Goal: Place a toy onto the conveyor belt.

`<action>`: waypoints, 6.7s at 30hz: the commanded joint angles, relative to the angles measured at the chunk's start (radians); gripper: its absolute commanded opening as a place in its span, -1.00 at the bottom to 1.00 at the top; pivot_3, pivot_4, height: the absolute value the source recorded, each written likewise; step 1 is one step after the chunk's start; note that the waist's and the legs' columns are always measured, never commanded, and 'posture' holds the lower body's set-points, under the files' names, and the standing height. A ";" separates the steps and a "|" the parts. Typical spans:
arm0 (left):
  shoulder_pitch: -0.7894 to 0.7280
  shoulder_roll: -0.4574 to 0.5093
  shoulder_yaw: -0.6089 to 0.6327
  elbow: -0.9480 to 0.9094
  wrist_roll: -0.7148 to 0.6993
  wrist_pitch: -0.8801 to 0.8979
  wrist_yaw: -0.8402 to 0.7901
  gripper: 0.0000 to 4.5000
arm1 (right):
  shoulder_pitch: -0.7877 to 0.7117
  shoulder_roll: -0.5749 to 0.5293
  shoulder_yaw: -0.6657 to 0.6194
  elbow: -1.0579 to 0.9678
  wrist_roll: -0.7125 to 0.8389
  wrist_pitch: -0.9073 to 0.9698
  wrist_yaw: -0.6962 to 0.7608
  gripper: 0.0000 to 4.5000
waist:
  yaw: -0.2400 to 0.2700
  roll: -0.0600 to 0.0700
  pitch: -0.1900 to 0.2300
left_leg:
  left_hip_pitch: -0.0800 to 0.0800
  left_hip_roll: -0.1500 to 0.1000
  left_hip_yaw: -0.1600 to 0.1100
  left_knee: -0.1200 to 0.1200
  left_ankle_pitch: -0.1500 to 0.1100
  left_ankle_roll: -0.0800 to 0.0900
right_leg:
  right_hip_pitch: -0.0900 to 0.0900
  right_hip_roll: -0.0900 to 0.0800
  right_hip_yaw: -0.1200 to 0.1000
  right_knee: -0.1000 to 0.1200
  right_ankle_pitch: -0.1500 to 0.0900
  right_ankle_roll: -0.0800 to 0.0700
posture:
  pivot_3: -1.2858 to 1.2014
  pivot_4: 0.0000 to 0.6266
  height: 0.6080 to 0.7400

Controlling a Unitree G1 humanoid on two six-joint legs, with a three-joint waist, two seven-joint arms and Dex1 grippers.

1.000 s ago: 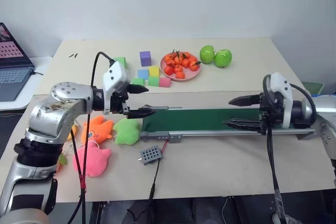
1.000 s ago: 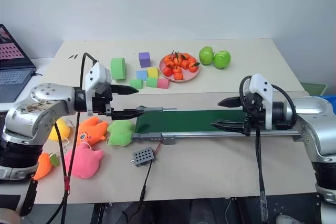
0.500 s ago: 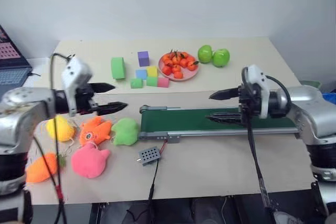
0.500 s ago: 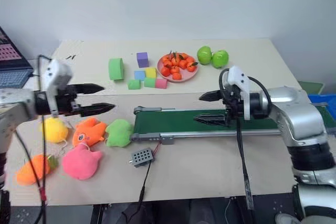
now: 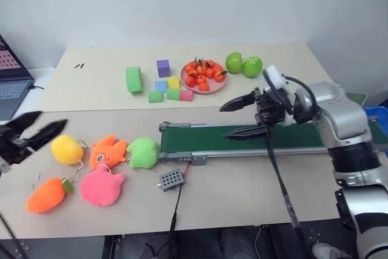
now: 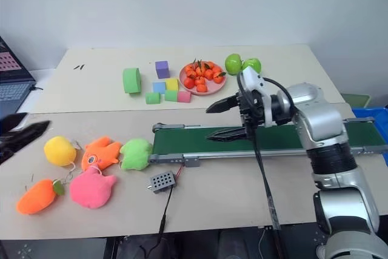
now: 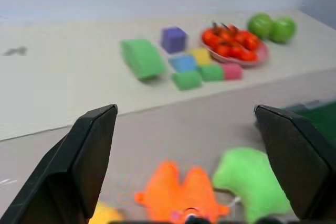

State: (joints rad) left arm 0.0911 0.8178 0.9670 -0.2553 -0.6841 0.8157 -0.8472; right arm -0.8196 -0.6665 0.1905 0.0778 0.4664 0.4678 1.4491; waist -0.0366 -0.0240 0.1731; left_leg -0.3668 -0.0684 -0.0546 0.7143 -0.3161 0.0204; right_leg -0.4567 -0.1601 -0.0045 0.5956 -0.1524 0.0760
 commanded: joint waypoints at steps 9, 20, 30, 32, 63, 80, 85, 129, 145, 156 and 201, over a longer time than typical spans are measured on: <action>0.269 -0.261 0.203 0.055 -0.022 -0.025 0.200 0.98 | -0.108 0.061 0.035 0.155 -0.077 -0.113 0.091 1.00 | -0.007 -0.002 -0.001 | 0.000 0.004 0.001 0.000 -0.001 -0.001 | -0.001 0.000 -0.002 -0.001 0.000 -0.001 | 0.03 -0.52 0.99; 0.400 -0.413 0.162 0.136 0.043 -0.257 0.288 0.98 | -0.118 0.085 0.031 0.212 -0.116 -0.148 0.107 1.00 | 0.004 -0.006 -0.004 | 0.002 0.006 0.002 0.000 -0.002 -0.001 | 0.000 0.000 -0.004 -0.001 0.001 -0.002 | 0.03 -0.52 0.99; 0.364 -0.432 0.216 0.277 -0.425 -0.012 0.312 0.98 | -0.099 0.054 0.014 0.188 -0.136 -0.133 0.086 1.00 | 0.005 -0.006 -0.004 | 0.003 0.008 0.003 0.000 -0.003 -0.001 | -0.001 0.001 -0.006 -0.001 0.001 -0.003 | 0.03 -0.52 0.99; 0.377 -0.420 0.234 0.333 -0.488 0.043 0.344 0.98 | -0.098 0.040 0.012 0.190 -0.141 -0.134 0.086 1.00 | 0.002 -0.006 -0.004 | 0.004 0.008 0.003 0.000 -0.004 0.000 | 0.000 0.001 -0.007 -0.001 0.001 -0.003 | 0.03 -0.52 0.99; 0.174 -0.311 0.182 0.761 -0.806 0.197 0.609 0.98 | -0.072 -0.048 -0.032 0.093 -0.132 -0.053 0.062 1.00 | 0.015 0.000 -0.009 | 0.013 0.014 0.008 -0.002 -0.006 -0.007 | 0.003 0.008 -0.007 0.000 0.002 -0.010 | 0.03 -0.52 0.99; 0.087 -0.358 0.097 0.720 -0.797 0.196 0.641 0.98 | -0.043 -0.082 -0.053 0.031 -0.130 -0.016 0.043 1.00 | 0.027 0.002 -0.010 | 0.013 0.013 0.008 -0.002 -0.006 -0.007 | 0.004 0.008 -0.007 -0.001 0.002 -0.010 | 0.03 -0.52 0.99; 0.089 -0.361 0.096 0.736 -0.791 0.186 0.626 0.51 | -0.037 -0.090 -0.052 0.024 -0.125 -0.018 0.035 1.00 | 0.026 0.002 -0.010 | 0.013 0.013 0.008 -0.002 -0.006 -0.007 | 0.004 0.008 -0.007 -0.001 0.002 -0.010 | 0.03 -0.52 0.99; -0.745 0.298 -1.137 -0.019 0.497 -0.753 0.248 -0.99 | 0.042 -0.092 -0.087 0.014 -0.122 -0.037 -0.058 1.00 | 0.012 0.000 -0.008 | 0.011 0.016 0.023 -0.007 -0.007 -0.006 | 0.003 0.013 -0.006 -0.005 0.003 -0.012 | 0.03 -0.52 0.99; -0.692 0.118 -1.238 0.408 1.209 -1.575 0.526 -0.99 | 0.189 -0.160 -0.190 -0.160 -0.078 0.053 -0.182 1.00 | 0.024 0.000 -0.008 | 0.002 0.016 0.024 -0.001 -0.010 -0.002 | -0.001 0.013 -0.008 -0.009 0.006 -0.009 | 0.03 -0.52 0.99; -0.695 -0.025 -1.306 0.506 1.268 -1.659 0.509 -0.99 | 0.230 -0.181 -0.214 -0.214 -0.052 0.084 -0.229 1.00 | 0.024 0.000 -0.008 | 0.001 0.016 0.024 0.000 -0.010 -0.001 | -0.001 0.012 -0.008 -0.008 0.006 -0.008 | 0.03 -0.52 0.99; -0.676 0.179 -1.013 0.274 -0.035 -0.463 -0.220 0.99 | 0.226 -0.256 -0.214 -0.173 -0.038 0.077 -0.201 1.00 | 0.000 0.000 -0.007 | 0.001 0.016 0.018 0.007 -0.013 0.004 | -0.002 0.012 -0.006 -0.001 0.005 -0.006 | 0.03 -0.52 0.99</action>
State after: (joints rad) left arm -0.5582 0.9401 -0.1844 0.0871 -0.4858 0.0925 -1.0185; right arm -0.5828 -0.8996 0.0169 -0.0830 0.4152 0.5649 1.2313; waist -0.0367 -0.0238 0.1664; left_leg -0.3659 -0.0525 -0.0386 0.7216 -0.3292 0.0246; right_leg -0.4596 -0.1479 -0.0105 0.5945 -0.1479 0.0701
